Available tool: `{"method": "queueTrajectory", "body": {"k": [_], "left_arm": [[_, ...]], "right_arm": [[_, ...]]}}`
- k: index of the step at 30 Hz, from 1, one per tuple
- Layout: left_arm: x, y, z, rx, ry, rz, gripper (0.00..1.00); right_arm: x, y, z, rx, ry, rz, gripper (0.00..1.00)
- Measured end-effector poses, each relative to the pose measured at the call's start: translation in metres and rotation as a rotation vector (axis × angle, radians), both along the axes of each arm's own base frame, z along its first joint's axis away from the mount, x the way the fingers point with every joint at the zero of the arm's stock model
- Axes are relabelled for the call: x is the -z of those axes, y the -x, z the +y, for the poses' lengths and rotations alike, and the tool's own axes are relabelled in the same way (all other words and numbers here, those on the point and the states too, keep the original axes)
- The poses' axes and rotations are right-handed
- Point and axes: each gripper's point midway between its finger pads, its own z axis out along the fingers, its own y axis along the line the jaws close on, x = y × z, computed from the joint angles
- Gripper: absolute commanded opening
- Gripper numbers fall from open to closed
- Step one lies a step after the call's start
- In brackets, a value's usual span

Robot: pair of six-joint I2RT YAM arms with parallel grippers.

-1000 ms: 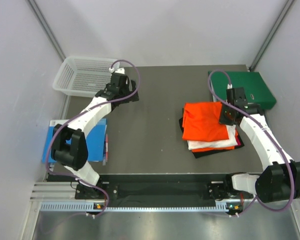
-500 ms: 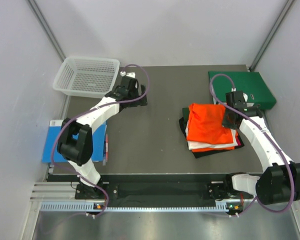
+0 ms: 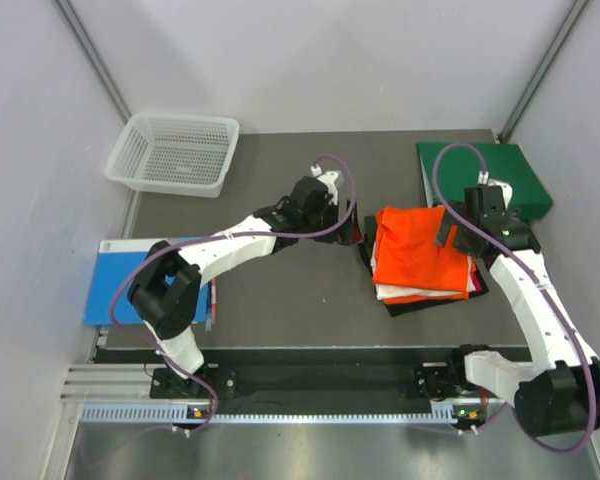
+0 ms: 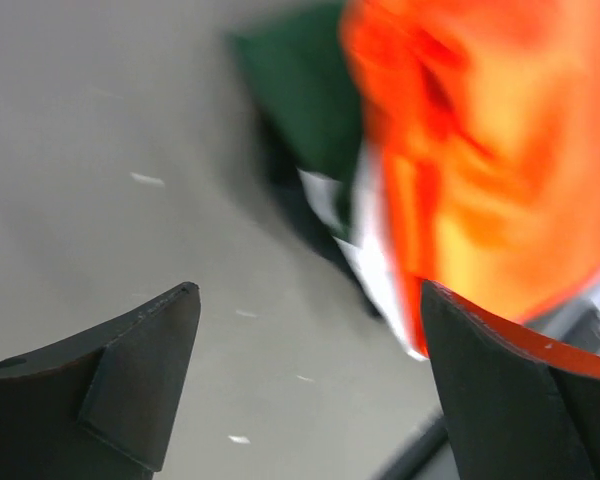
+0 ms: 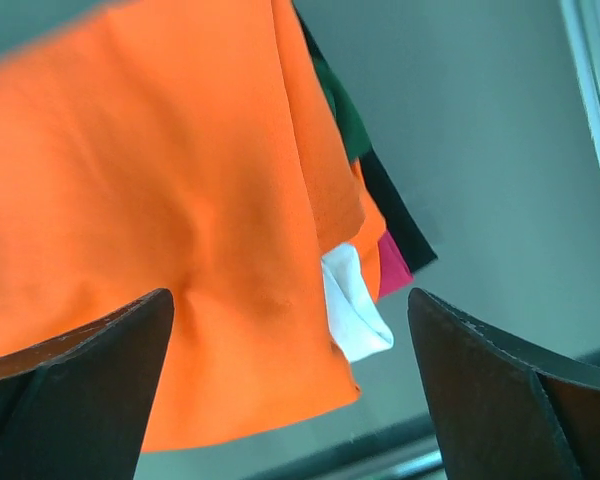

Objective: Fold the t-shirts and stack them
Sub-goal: Put the neatly folded tshirt into the corner of the board with the right arm

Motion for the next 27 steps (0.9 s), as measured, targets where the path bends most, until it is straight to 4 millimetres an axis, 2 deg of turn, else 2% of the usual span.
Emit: {"method": "queueTrajectory", "body": {"k": [3, 5, 10, 20, 23, 27], "left_arm": [[0.006, 0.031, -0.029, 0.088, 0.060, 0.045, 0.83], [0.013, 0.044, -0.042, 0.121, 0.083, 0.073, 0.76], [0.031, 0.067, -0.062, 0.169, 0.100, 0.134, 0.72], [0.036, 0.097, -0.092, 0.237, 0.125, 0.156, 0.54], [0.043, 0.104, -0.098, 0.250, 0.117, 0.170, 0.44], [0.052, 0.110, -0.102, 0.256, 0.108, 0.193, 0.23]], "right_arm": [[-0.016, -0.005, 0.000, 0.000, -0.026, -0.094, 1.00], [-0.020, -0.010, 0.003, -0.011, -0.048, -0.134, 0.99], [-0.010, -0.027, 0.013, -0.056, -0.112, -0.157, 0.97], [0.007, -0.053, 0.024, -0.097, -0.211, -0.149, 0.96], [0.009, -0.054, 0.026, -0.103, -0.227, -0.143, 0.96], [0.006, -0.055, 0.020, -0.089, -0.235, -0.151, 0.96]]}}
